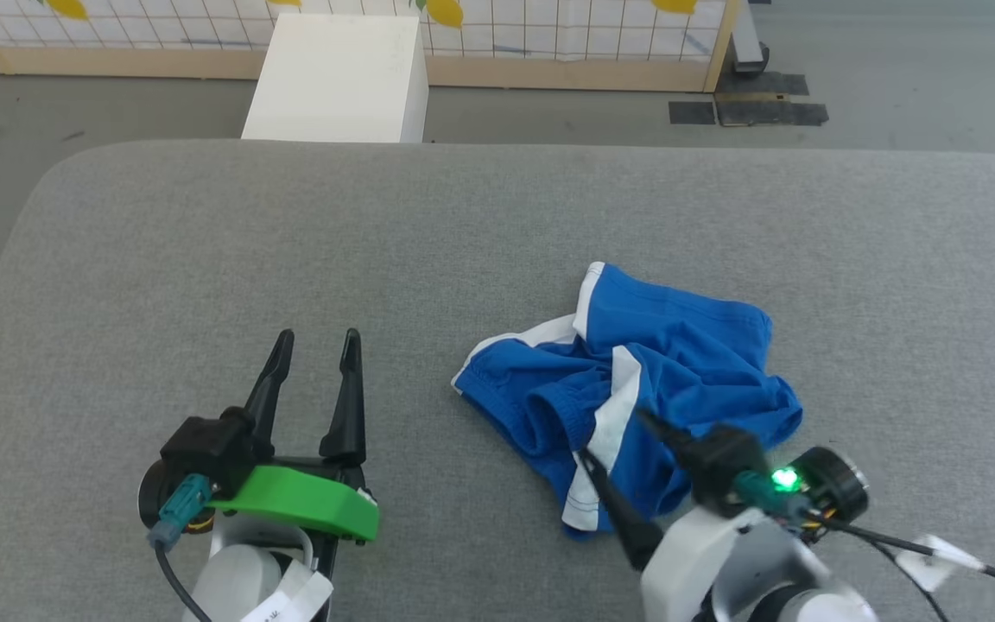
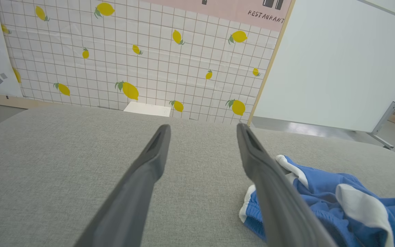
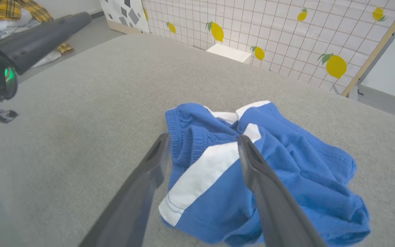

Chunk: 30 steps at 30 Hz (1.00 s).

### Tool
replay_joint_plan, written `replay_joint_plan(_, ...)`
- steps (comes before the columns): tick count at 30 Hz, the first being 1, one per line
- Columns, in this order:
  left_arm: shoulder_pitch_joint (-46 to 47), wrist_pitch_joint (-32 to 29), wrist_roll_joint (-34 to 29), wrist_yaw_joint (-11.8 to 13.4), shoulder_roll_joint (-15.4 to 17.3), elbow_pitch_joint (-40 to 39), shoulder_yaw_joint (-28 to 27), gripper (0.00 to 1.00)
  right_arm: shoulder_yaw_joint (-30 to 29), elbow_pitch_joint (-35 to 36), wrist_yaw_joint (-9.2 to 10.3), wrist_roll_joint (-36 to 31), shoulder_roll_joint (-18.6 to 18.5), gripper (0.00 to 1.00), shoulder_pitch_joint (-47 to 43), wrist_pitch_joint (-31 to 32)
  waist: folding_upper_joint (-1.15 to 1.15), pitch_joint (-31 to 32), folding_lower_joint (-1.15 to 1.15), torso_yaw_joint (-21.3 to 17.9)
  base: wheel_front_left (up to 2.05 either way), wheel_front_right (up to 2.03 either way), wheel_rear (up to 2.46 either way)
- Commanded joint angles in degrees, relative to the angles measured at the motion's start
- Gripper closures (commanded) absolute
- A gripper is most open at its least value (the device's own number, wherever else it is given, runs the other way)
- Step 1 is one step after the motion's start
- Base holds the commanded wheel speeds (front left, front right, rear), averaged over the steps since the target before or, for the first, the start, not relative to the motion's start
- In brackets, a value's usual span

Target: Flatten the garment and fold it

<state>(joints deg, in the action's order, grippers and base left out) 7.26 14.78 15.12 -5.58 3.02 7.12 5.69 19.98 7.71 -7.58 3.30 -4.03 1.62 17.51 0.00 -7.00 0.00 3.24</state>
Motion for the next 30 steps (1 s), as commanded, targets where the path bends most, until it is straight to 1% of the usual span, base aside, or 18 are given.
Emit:
replay_joint_plan(1,1.1,0.2,-0.4,-0.4,-0.1,0.0,0.2,0.00,0.7,-1.5,0.09,-0.8,-0.2,0.00,0.5,0.5,0.00,-0.5,0.00,0.6,0.00,0.00,0.00)
replay_joint_plan(5,1.6,0.2,0.1,-0.3,-0.1,0.0,0.9,0.00,0.9,-6.2,0.09,-2.8,0.4,0.00,2.0,2.6,0.00,-1.3,0.00,1.8,0.00,0.00,0.00)
replay_joint_plan(11,1.6,0.2,0.6,0.1,-0.1,0.0,1.2,0.00,-0.2,-10.2,0.09,-4.1,1.0,0.00,4.4,2.3,0.00,-1.7,0.00,3.1,0.00,0.00,0.00)
replay_joint_plan(12,1.5,0.2,0.7,0.2,-0.1,0.1,1.2,0.00,-0.5,-10.5,0.09,-4.0,1.0,0.24,4.6,2.4,0.00,-1.7,0.00,3.2,0.00,0.00,0.00)
replay_joint_plan(13,1.5,0.2,0.7,0.3,-0.1,0.0,1.2,0.00,-0.7,-11.0,0.09,-4.1,1.1,0.69,4.9,2.5,0.00,-1.8,0.00,3.3,0.00,0.00,0.00)
replay_joint_plan(14,1.4,0.2,0.7,0.3,-0.1,0.0,1.2,0.00,-0.8,-11.2,0.09,-4.1,1.1,1.00,5.0,2.5,0.00,-1.8,0.00,3.3,0.00,0.00,0.00)
replay_joint_plan(17,1.3,0.2,0.8,0.4,-0.1,0.1,1.1,0.00,-1.9,-11.5,0.09,-3.0,1.1,1.00,5.4,2.0,0.00,-1.5,0.00,3.3,0.00,0.00,0.00)
replay_joint_plan(19,1.1,0.2,0.7,0.5,-0.1,0.3,0.8,0.00,-4.3,-10.3,0.09,-1.5,1.1,1.00,4.9,1.1,0.00,-0.8,0.00,2.7,0.00,0.00,0.00)
replay_joint_plan(22,0.8,0.2,0.6,0.5,-0.1,0.3,0.7,0.00,-7.4,-8.4,0.09,-0.9,1.1,1.00,3.8,0.9,0.00,-0.2,0.00,2.0,0.00,0.00,0.00)
replay_joint_plan(24,0.6,0.2,0.5,0.5,-0.1,0.3,0.6,0.00,-10.7,-6.8,0.09,-1.0,1.1,1.00,2.9,1.3,0.00,0.2,0.00,1.3,0.00,0.00,0.00)
replay_joint_plan(25,0.4,0.2,0.3,0.4,-0.1,0.3,0.4,0.00,-17.5,-4.3,0.09,-2.8,1.1,1.00,1.6,2.9,0.00,0.5,0.00,0.3,0.00,0.00,0.00)
replay_joint_plan(29,0.4,0.2,0.3,0.3,-0.1,0.4,0.6,0.00,-26.9,-3.0,0.09,-6.2,1.1,1.00,0.4,6.1,0.00,0.4,0.00,-0.6,0.00,0.00,0.00)
replay_joint_plan(30,0.4,0.2,0.2,0.3,-0.1,0.4,0.6,0.00,-28.5,-3.1,0.09,-6.9,1.1,1.00,0.3,6.9,0.00,0.4,0.00,-0.7,0.00,0.00,0.00)
